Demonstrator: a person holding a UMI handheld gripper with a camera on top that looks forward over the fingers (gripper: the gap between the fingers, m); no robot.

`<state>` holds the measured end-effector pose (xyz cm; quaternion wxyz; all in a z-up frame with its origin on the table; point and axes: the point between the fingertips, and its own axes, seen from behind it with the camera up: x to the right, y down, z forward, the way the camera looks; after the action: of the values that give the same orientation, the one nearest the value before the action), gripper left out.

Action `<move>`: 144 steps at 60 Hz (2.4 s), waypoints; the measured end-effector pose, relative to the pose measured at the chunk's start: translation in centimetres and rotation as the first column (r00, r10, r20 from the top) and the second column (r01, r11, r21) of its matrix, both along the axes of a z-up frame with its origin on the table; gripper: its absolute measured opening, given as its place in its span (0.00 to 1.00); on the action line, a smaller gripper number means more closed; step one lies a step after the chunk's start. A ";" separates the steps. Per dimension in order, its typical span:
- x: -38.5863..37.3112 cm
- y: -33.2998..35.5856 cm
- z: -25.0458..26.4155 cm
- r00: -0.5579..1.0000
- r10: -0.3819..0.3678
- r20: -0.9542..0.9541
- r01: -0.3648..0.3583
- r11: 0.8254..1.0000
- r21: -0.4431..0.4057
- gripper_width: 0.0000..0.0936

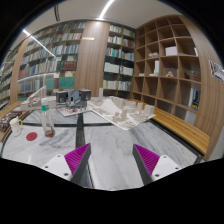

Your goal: Pour water

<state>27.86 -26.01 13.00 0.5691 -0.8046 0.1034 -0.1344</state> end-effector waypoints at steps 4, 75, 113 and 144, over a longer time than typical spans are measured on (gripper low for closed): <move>-0.5 -0.5 -0.7 1.000 -0.003 -0.008 0.003 1.000 -0.015 0.92; -27.0 30.6 -4.9 0.979 0.168 0.112 -0.177 0.981 0.081 0.59; -29.9 28.9 12.3 0.542 0.076 0.837 -0.192 0.981 0.035 0.40; -50.1 30.1 8.3 -0.649 0.044 0.759 -0.307 0.898 -0.315 0.40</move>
<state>-22.24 4.10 21.33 0.4143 -0.1926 -0.6214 -0.6365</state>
